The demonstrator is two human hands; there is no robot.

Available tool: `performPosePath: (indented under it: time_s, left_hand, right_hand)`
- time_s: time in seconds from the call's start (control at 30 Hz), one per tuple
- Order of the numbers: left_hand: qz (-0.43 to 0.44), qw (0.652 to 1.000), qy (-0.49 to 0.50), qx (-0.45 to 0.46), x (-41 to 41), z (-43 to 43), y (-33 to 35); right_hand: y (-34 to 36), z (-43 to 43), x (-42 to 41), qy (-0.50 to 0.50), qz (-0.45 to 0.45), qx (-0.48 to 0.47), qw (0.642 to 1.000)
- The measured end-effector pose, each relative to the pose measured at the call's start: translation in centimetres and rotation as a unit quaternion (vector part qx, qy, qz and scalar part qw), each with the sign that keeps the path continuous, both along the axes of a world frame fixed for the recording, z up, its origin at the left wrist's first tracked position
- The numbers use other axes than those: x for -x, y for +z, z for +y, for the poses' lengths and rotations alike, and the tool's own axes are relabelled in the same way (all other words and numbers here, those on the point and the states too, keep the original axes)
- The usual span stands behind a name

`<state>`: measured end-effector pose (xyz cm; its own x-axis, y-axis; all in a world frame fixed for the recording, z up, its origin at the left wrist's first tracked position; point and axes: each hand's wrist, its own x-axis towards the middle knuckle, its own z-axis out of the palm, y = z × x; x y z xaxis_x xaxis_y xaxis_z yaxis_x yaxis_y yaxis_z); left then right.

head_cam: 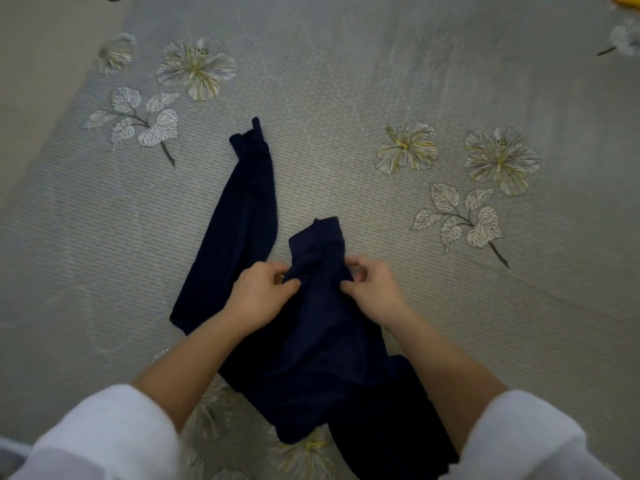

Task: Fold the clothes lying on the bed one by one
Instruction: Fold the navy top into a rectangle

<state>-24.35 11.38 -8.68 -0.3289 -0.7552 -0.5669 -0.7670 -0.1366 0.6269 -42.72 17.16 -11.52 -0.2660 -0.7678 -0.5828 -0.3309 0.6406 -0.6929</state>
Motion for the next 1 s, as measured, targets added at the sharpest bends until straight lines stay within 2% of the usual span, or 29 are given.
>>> performPosePath:
  time_s: [0.13, 0.23, 0.3, 0.37, 0.4, 0.47, 0.57, 0.63, 0.7, 0.77, 0.87, 0.93, 1.0]
  left_hand:
    - [0.081, 0.992, -0.047, 0.089, -3.0, 1.8, 2.2]
    - [0.143, 0.984, -0.084, 0.063, -5.7, 4.1, 3.2]
    - [0.128, 0.976, -0.164, 0.068, -7.3, 6.1, 3.1]
    - [0.079, 0.944, -0.283, 0.148, -8.1, 7.7, 2.4]
    - [0.048, 0.920, -0.340, 0.191, -8.4, 8.5, 2.2]
    - [0.001, 0.875, -0.421, 0.240, -8.3, 9.4, 2.4]
    - [-0.007, 0.850, -0.449, 0.275, -7.4, 10.3, 3.5]
    - [0.003, 0.849, -0.449, 0.278, -7.0, 11.1, 3.9]
    - [0.014, 0.847, -0.450, 0.282, -6.9, 11.8, 4.3]
    - [0.026, 0.851, -0.444, 0.281, -6.9, 12.5, 4.8]
    - [0.030, 0.862, -0.437, 0.254, -6.8, 13.3, 6.4]
    - [0.024, 0.890, -0.410, 0.200, -6.8, 13.8, 7.7]
    - [0.024, 0.934, -0.324, 0.149, -7.3, 14.4, 9.0]
  right_hand:
    - [0.6, 2.7, -0.9, 0.061, 0.047, 0.057, 0.995]
    - [1.2, 5.2, -0.9, 0.114, 0.036, 0.024, 0.993]
    - [2.0, 6.2, -0.9, 0.161, 0.028, -0.008, 0.986]
    - [2.8, 6.1, -0.4, 0.180, -0.002, -0.044, 0.983]
    - [3.2, 5.8, -0.4, 0.167, -0.027, -0.064, 0.984]
    - [4.0, 5.0, -0.6, 0.077, -0.054, -0.068, 0.993]
    - [5.4, 3.6, -1.8, -0.063, -0.051, -0.019, 0.997]
    - [7.0, 3.0, -3.2, -0.040, -0.084, -0.035, 0.995]
    - [8.2, 2.6, -5.0, 0.044, -0.098, -0.071, 0.992]
    - [8.8, 2.4, -6.6, 0.114, -0.047, -0.090, 0.988]
    - [8.7, 2.5, -7.7, 0.196, 0.086, -0.104, 0.971]
    - [9.6, 2.9, -7.4, 0.168, 0.138, -0.085, 0.972]
    - [11.6, 3.4, -6.4, 0.044, 0.090, -0.045, 0.994]
